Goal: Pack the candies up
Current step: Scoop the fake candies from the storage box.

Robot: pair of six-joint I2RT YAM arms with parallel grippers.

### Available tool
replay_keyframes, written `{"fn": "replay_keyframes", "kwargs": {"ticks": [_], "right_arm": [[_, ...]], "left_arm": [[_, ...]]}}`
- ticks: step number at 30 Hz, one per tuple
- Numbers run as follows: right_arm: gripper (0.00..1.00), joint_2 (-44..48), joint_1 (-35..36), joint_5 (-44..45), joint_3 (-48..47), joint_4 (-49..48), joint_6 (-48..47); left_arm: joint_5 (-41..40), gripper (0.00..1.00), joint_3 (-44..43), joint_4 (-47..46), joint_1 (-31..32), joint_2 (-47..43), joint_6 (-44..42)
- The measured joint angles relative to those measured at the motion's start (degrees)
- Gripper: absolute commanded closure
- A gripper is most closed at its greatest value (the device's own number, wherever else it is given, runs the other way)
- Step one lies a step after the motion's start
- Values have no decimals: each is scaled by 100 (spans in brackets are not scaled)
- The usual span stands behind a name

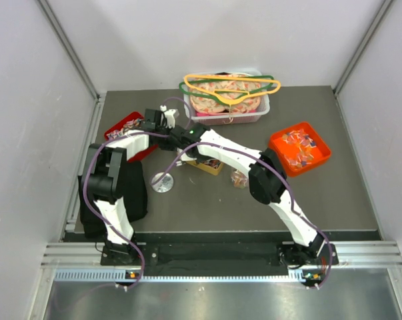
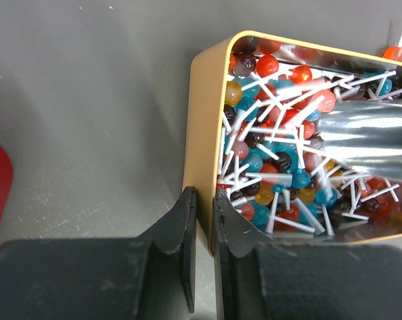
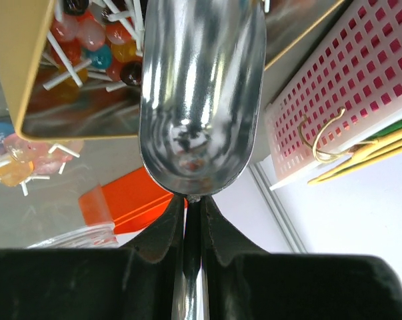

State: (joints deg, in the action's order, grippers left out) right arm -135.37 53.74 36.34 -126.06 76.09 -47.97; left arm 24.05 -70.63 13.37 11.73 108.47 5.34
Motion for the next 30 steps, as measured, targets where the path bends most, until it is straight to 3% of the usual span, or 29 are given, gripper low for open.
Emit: {"fn": "replay_keyframes", "kwargs": {"ticks": [8,30], "right_arm": [[100,-280,52,-581,50,-374,20],[100,-640,-2,-693,-289,-656,315]], "left_arm": [[17,100,24,-2,-15,-2,4],[22,100,101,-74,-57,-50,26]]}}
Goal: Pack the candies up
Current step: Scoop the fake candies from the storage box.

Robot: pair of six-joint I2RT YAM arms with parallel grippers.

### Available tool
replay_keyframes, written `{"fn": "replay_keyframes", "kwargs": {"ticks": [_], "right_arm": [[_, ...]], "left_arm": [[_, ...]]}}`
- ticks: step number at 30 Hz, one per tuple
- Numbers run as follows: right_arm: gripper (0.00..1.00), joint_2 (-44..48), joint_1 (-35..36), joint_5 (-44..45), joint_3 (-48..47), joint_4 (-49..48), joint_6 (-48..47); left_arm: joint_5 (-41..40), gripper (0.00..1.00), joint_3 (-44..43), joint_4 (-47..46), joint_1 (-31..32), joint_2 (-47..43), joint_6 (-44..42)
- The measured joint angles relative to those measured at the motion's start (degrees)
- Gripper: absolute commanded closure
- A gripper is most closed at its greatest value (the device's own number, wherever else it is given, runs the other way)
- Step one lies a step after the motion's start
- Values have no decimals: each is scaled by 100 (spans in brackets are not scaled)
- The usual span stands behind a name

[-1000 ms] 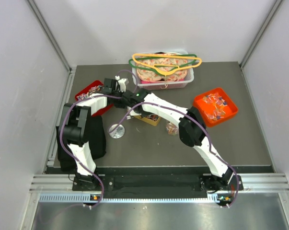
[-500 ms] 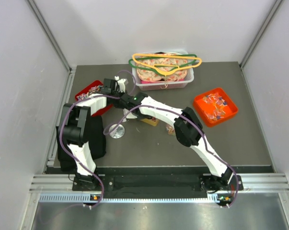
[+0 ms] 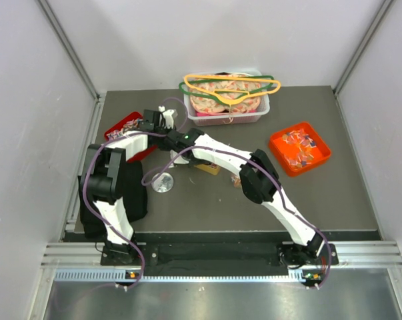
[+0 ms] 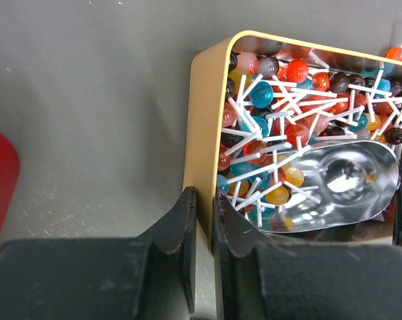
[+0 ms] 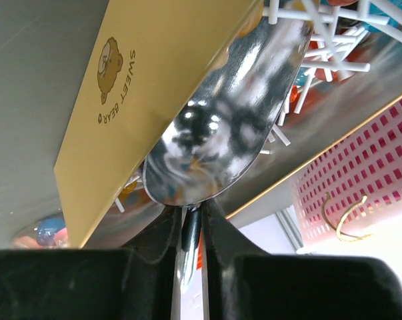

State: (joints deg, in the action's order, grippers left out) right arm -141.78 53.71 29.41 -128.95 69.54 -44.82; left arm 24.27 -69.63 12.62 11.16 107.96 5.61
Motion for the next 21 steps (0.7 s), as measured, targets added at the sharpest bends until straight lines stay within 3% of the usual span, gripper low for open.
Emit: {"fn": "replay_keyframes", "kwargs": {"ticks": [6,21], "right_arm": [[100,50,-26,-31,125,-7,177],[100,-503,13,111,-723,321,417]], "left_arm": [[-22,100,46,-92,15,-13,55],[-186,100,90,-326,-59,-15,63]]}}
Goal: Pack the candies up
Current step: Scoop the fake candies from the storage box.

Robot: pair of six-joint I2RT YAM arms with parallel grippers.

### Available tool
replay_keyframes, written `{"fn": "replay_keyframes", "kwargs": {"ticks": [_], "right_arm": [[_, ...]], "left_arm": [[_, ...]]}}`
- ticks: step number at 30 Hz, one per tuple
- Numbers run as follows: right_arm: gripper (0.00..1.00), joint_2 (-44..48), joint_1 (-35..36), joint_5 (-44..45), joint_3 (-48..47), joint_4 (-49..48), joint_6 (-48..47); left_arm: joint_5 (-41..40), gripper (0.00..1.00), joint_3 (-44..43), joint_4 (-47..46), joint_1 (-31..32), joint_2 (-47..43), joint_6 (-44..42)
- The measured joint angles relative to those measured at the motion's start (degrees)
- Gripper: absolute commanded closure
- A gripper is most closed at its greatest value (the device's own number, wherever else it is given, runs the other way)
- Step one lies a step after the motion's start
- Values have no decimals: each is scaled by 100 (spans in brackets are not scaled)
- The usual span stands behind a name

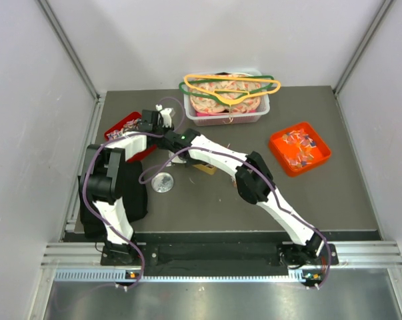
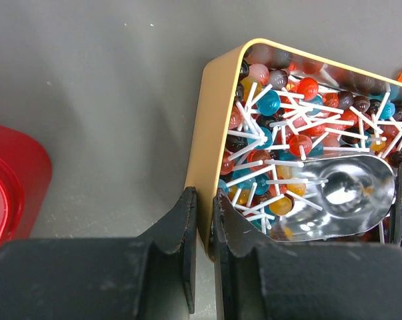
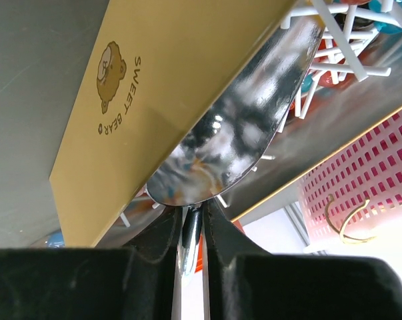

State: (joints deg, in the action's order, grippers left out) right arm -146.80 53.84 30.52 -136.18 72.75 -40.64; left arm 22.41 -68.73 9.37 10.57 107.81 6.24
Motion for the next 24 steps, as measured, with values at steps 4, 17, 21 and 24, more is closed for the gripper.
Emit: {"fn": "replay_keyframes", "kwargs": {"ticks": [4,17,21,24], "right_arm": [[100,37,9,50,118,-118,22],[100,623,42,249,1248,-1239,129],[100,852,37,267,1687,-1663,247],[100,979,35,275,1941,-1915,299]], "left_arm": [[2,100,39,-61,-2,-20,4],[63,100,61,-160,-35,-109,2],[87,100,61,-225,-35,-142,-13],[92,100,61,-256,-33,-146,-17]]}}
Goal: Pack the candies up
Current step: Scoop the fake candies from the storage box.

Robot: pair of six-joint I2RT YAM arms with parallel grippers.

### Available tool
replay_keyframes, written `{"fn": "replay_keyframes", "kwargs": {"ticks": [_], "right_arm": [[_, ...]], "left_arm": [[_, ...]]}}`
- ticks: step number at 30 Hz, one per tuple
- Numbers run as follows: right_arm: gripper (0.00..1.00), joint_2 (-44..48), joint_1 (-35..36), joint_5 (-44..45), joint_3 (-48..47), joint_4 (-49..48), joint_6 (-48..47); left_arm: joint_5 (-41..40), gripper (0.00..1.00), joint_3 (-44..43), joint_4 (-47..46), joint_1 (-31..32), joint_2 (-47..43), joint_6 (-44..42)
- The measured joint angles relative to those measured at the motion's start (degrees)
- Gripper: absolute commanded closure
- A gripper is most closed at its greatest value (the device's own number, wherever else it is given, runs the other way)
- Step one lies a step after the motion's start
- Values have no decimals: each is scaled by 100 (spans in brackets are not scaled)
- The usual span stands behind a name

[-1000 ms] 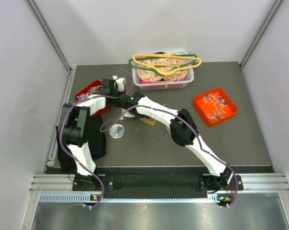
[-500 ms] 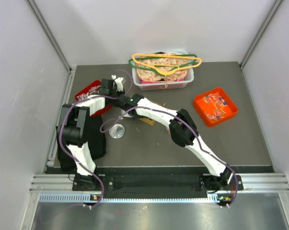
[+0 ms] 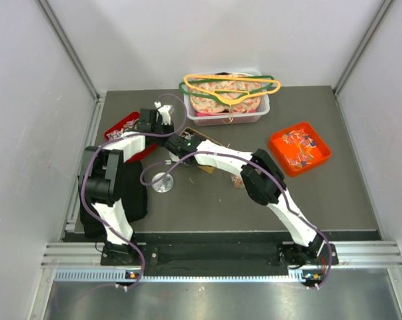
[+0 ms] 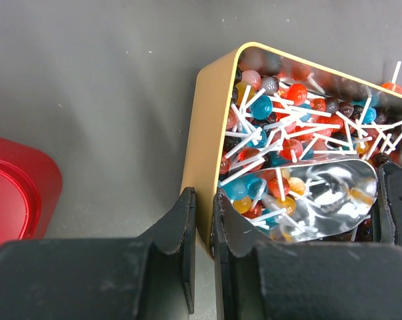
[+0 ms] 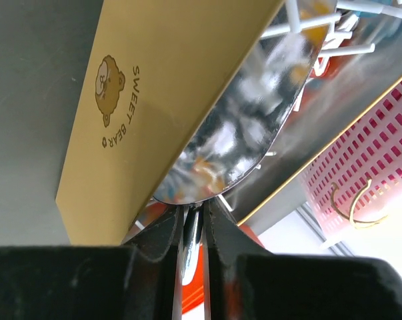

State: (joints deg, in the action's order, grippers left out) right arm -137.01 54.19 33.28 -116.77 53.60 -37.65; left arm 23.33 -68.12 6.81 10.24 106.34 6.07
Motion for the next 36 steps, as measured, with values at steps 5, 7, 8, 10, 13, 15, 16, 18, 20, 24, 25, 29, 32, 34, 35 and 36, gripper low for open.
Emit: {"fn": "replay_keyframes", "kwargs": {"ticks": [5,7,8,10,13,15,16,18,20,24,25,29,32,34,35,36], "right_arm": [[100,79,-2,2,175,-192,55],[100,92,-11,-15,197,-212,87],[100,92,-13,-22,197,-212,96],[100,109,-24,-44,205,-219,127],[100,278,-46,-114,476,-435,225],[100,382,-63,-181,632,-564,256],[100,426,-74,-232,691,-610,269],[100,490,-98,-356,750,-658,280],[100,529,-129,-501,767,-667,278],[100,627,-225,-883,802,-640,293],[100,640,-243,-944,802,-629,289],[100,645,-278,-1099,743,-544,280],[100,645,-334,-1263,680,-426,407],[100,645,-560,-1598,566,-538,874],[100,645,-708,-1764,509,-614,1054],[100,645,-848,-1912,452,-673,1158]], "left_arm": [[-2,100,-2,-28,0,0,-2],[4,100,-2,-46,0,0,0],[13,100,-2,-61,0,0,0],[35,100,-7,-98,-2,-7,0],[63,100,-15,-125,-2,-28,4],[79,100,-20,-127,-2,-61,76],[79,100,-22,-127,-2,-74,101],[81,100,-26,-127,-2,-92,129],[81,100,-35,-127,-2,-98,149],[79,100,-42,-168,-9,-101,177],[79,100,-44,-184,-7,-109,179],[81,100,-46,-205,-7,-120,195],[122,100,-50,-188,-7,-125,125],[140,100,9,11,-9,-140,20],[140,100,26,52,-4,-140,2],[138,100,44,81,4,-140,2]]}}
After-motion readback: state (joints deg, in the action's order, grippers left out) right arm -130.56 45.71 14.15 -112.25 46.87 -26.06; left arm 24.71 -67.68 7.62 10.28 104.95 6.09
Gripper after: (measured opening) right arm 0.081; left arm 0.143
